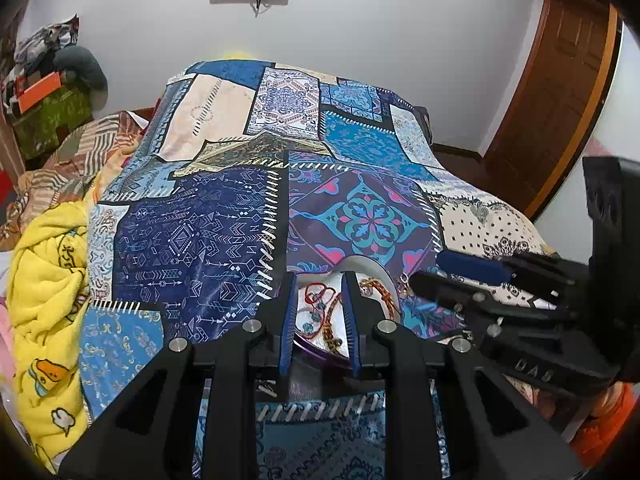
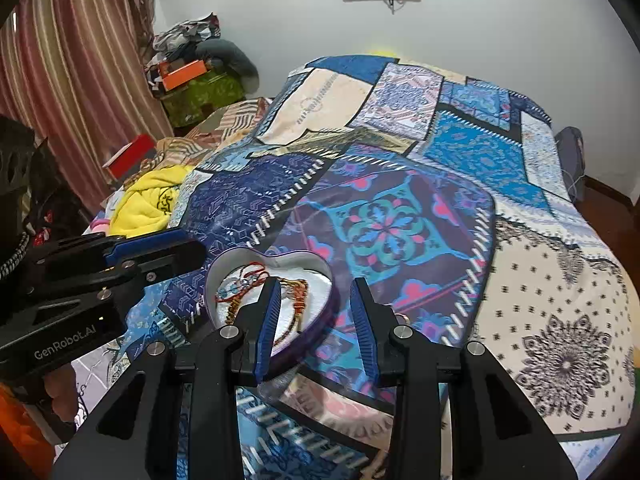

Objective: Organize jewelry
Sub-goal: 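Move both tools back toward the gold earrings on the quilt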

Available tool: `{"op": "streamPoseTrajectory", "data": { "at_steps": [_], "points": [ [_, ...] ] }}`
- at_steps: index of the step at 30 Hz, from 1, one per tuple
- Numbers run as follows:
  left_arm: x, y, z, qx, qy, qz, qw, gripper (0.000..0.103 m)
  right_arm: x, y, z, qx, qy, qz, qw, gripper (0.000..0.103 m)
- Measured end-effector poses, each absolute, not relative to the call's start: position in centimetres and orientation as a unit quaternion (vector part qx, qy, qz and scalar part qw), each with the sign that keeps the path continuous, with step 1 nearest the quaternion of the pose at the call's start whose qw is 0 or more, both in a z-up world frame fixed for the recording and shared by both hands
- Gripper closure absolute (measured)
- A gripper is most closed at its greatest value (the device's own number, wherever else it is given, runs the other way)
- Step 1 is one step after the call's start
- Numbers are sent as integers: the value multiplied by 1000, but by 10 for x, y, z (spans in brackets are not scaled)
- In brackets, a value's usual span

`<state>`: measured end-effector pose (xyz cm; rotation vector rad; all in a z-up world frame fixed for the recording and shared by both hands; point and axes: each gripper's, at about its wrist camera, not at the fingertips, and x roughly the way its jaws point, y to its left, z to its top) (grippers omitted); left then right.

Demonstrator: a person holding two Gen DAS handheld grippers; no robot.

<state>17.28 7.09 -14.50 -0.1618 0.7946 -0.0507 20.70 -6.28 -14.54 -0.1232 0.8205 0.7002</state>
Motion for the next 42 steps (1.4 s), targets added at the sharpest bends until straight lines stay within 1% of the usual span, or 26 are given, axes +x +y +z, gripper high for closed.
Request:
{"op": "streamPoseTrajectory", "data": {
  "at_steps": [6, 14, 19, 25, 32, 42],
  "points": [
    [166, 52, -144, -62, 393, -37, 917, 81, 206, -82, -140, -54, 383, 313, 867, 70],
    [173, 14, -161, -69, 418, -77, 902, 81, 212, -122, -144, -40, 390, 269, 880, 70],
    [180, -9, -175, -82, 435, -110, 890, 81, 220, -151, -153, -25, 410, 242, 879, 70],
    [194, -27, -194, -86, 457, -120, 877, 81, 224, -162, -167, -21, 432, 240, 869, 70],
    [201, -23, -209, -88, 467, -103, 874, 81, 230, -146, -179, -30, 449, 271, 851, 70],
    [205, 1, -211, -94, 459, -66, 881, 81, 243, -120, -197, -26, 470, 316, 823, 70]
  ]
}}
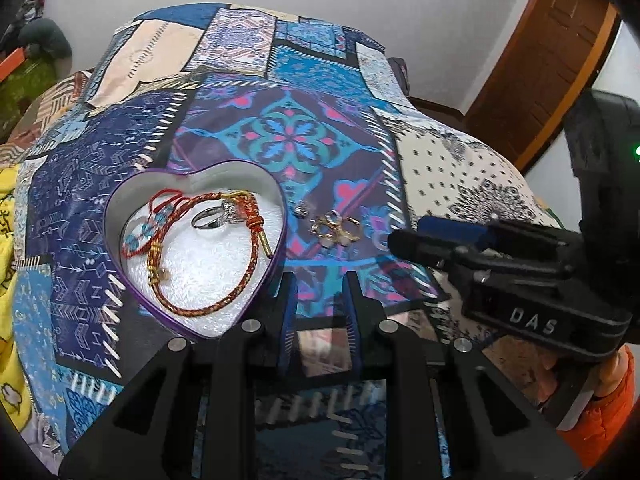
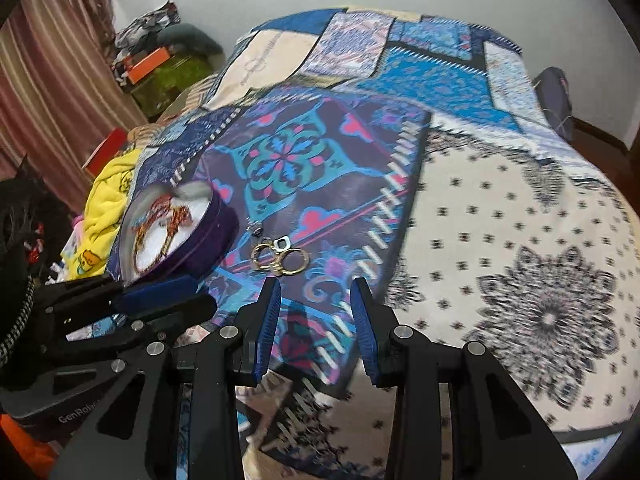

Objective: Organize jewelry
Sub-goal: 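Move both tools back toward the gold earrings on the quilt, then grasp a gold earring with the right tool while the left tool grasps another earring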

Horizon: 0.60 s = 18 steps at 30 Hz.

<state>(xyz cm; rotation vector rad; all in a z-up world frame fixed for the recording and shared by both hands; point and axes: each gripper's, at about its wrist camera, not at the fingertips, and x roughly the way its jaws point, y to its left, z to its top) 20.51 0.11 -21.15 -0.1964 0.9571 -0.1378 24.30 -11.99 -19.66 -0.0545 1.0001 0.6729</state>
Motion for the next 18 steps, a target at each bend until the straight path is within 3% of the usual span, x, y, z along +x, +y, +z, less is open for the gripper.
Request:
{"op": "streamPoseTrajectory", "data": {
  "at_steps": [14, 16, 18],
  "points": [
    [215, 4, -221, -79, 462, -61, 881, 81, 253, -93, -212, -76, 465, 330, 818, 71],
    [217, 2, -221, -77, 463, -63, 881, 81, 253, -91, -212, -84, 459, 324, 823, 79],
    [220, 1, -222, -80, 466, -69, 879, 81, 254, -96, -213, -74, 460, 330, 821, 80]
  ]
}}
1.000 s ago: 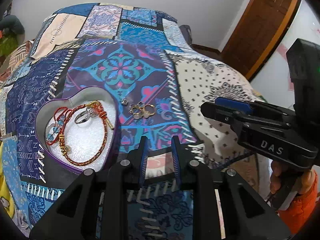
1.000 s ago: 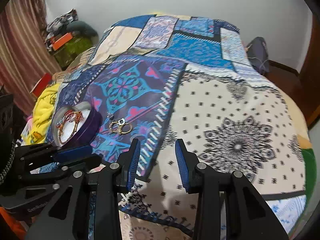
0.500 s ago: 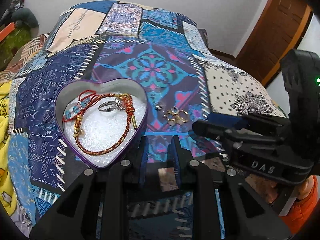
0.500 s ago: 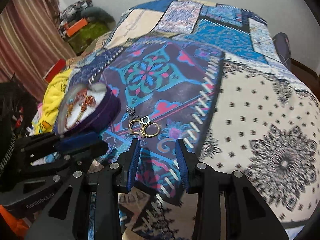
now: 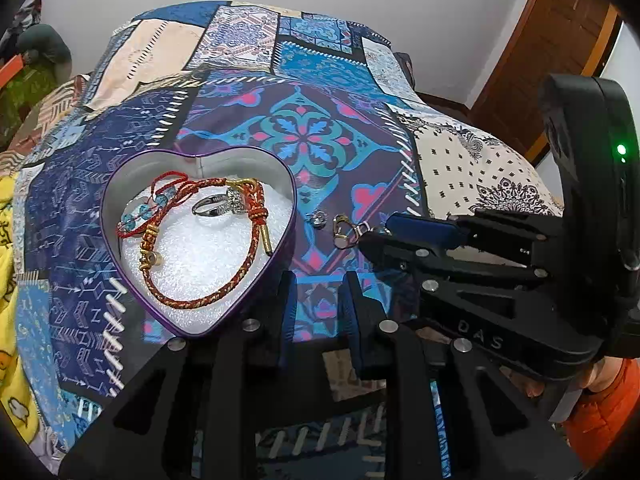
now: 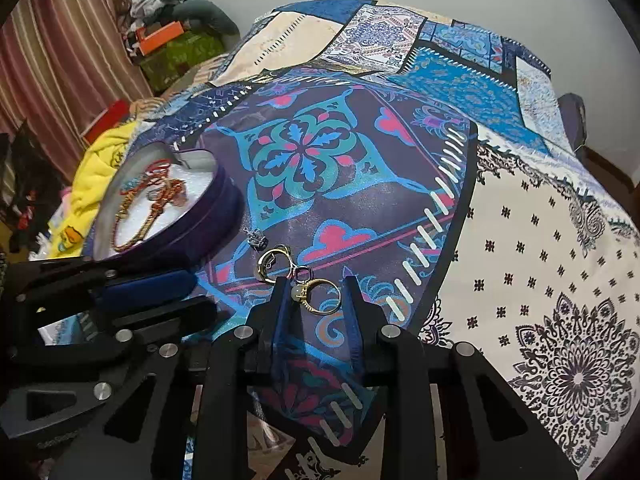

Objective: Organize jewelry
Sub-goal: 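Grasp a gold earring with the right tool while the left tool grasps another earring, then carry both gold earrings over the heart tin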

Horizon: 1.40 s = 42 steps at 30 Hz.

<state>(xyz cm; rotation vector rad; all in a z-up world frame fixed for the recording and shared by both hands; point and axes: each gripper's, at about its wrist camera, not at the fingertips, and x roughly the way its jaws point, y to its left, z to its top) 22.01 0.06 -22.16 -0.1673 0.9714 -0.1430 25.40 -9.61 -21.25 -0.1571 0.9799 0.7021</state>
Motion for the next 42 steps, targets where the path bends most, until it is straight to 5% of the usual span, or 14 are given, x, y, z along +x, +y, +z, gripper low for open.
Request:
{"op": "streamPoseTrajectory", "data": {
  "at_steps": [18, 22, 42],
  "points": [
    [251, -31, -227, -54, 470, -72, 878, 81, 247, -157, -202, -3, 459, 290, 840, 80],
    [254, -35, -230, -41, 469, -63, 880, 98, 248, -163, -202, 2, 458, 285, 842, 80],
    [213, -3, -177, -57, 412, -54, 908, 99, 239, -149, -167, 3, 423, 301, 855, 80]
  ]
}}
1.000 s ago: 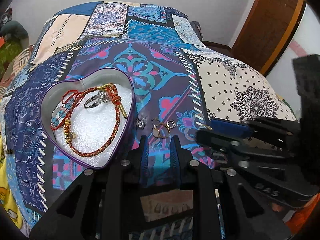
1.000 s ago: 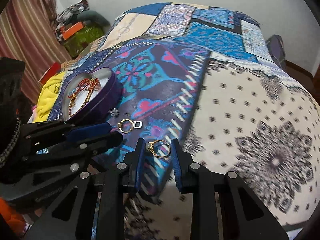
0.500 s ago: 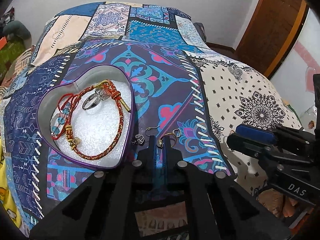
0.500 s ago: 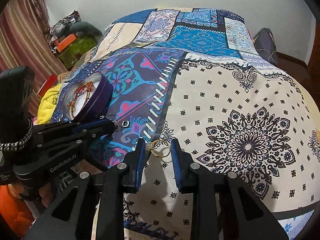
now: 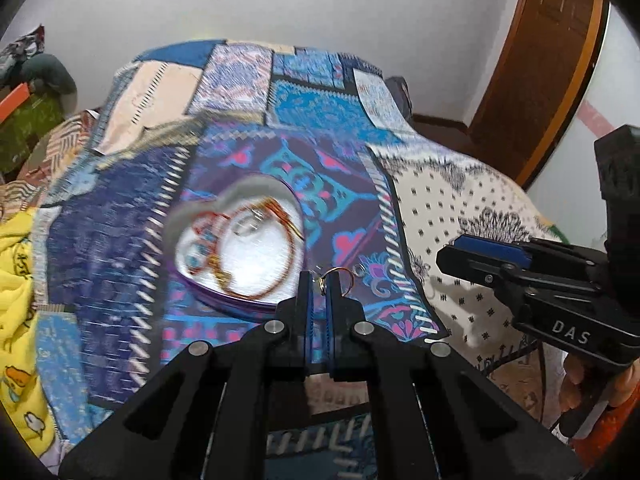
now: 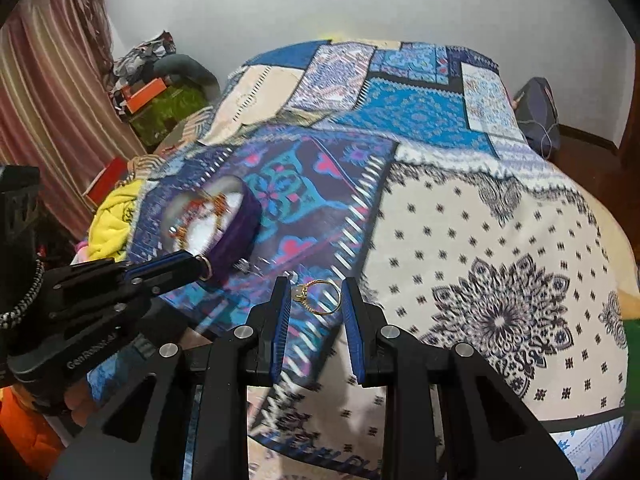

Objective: Organize jewelry
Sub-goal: 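Carry both gold earrings over the heart tin, then open both tools above the heart tin to drop the gold earrings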

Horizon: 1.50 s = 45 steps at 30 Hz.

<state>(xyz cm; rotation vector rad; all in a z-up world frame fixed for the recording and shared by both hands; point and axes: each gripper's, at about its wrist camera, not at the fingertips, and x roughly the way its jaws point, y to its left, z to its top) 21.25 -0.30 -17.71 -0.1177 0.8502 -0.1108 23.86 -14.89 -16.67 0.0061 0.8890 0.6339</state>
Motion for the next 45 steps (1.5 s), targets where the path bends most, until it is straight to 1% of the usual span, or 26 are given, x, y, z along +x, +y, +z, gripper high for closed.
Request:
{"op": "streamPoseTrajectory", "data": {
  "at_steps": [8, 21, 29, 35, 45],
  "points": [
    [200, 28, -153, -71, 379, -34, 922, 99, 234, -122, -145, 7, 396, 325, 859, 80],
    [193, 71, -137, -91, 350, -19, 932, 99, 235, -73, -138, -5, 382, 366, 849, 80],
    [209, 75, -149, -90, 362, -39, 927, 99, 242, -53, -153, -28, 394, 377, 838, 80],
    [223, 75, -165, -107, 382, -67, 916, 99, 245, -47, -166, -41, 408, 377, 830, 80],
    [238, 78, -184, -114, 404, -70, 905, 99, 249, -43, -173, -61, 412, 379, 826, 79]
  ]
}}
